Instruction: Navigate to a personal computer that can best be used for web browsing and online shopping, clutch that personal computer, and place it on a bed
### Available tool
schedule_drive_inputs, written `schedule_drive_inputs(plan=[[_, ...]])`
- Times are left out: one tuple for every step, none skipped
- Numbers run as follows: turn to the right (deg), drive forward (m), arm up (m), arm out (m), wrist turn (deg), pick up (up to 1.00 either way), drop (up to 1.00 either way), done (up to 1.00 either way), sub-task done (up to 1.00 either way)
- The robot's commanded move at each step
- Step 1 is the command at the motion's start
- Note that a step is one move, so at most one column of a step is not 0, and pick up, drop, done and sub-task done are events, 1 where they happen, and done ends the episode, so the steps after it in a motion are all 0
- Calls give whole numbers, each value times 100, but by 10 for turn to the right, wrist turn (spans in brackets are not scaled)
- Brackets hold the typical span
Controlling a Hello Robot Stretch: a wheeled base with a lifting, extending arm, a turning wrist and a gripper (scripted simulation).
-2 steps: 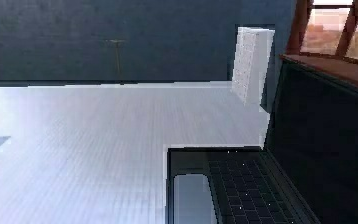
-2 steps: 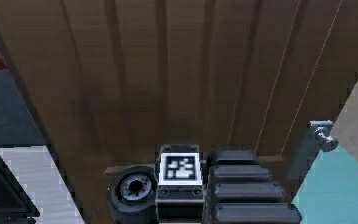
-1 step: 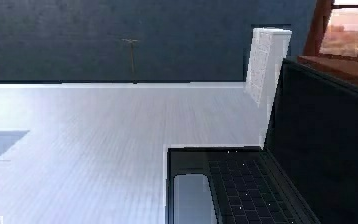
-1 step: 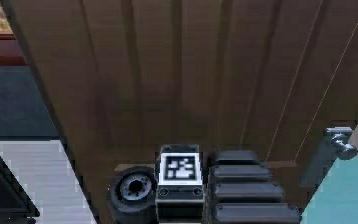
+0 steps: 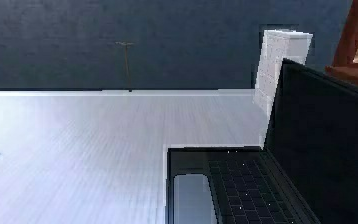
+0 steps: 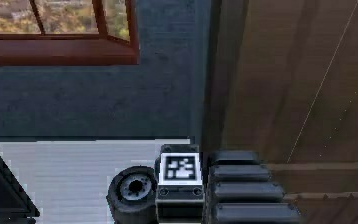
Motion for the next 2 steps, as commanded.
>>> schedule_drive_inputs(plan=[[-420,0,0,0,0,0,0,0,0],[0,25,0,0,0,0,0,0,0]])
